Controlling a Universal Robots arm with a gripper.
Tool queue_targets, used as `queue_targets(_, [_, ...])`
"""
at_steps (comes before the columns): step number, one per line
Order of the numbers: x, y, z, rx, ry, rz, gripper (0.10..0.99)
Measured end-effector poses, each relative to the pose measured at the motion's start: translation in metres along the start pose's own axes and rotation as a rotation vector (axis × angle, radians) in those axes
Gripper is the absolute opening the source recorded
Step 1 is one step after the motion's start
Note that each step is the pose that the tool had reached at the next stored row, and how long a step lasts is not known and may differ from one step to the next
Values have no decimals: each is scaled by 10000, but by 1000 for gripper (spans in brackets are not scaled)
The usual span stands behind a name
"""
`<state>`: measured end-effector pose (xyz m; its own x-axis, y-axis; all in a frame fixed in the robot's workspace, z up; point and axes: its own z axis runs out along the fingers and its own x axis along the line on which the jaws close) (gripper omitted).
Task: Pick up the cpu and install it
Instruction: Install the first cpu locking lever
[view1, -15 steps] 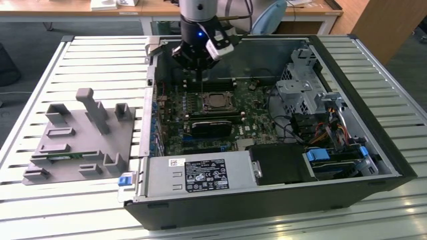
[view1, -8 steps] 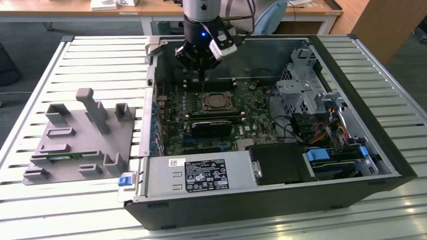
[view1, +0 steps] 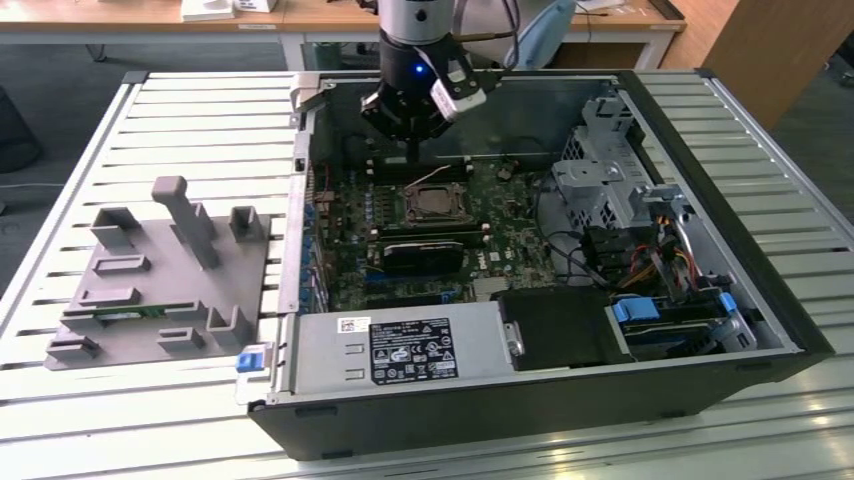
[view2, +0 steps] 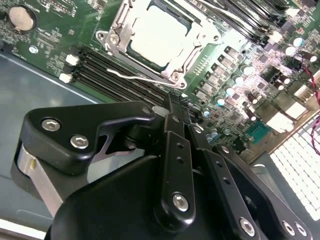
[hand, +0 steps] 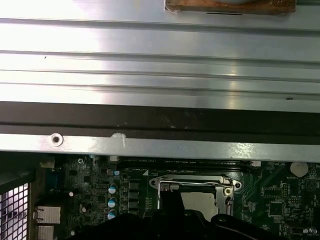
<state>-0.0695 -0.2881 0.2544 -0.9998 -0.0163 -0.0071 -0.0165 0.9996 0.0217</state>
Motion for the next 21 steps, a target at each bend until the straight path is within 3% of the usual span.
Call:
queue_targets(4, [-16, 0, 5, -66, -1, 0, 106])
queue_targets(8, [-18, -1, 25, -505, -9, 3, 106])
queue_targets(21, [-86, -4, 102, -513, -9, 3, 106])
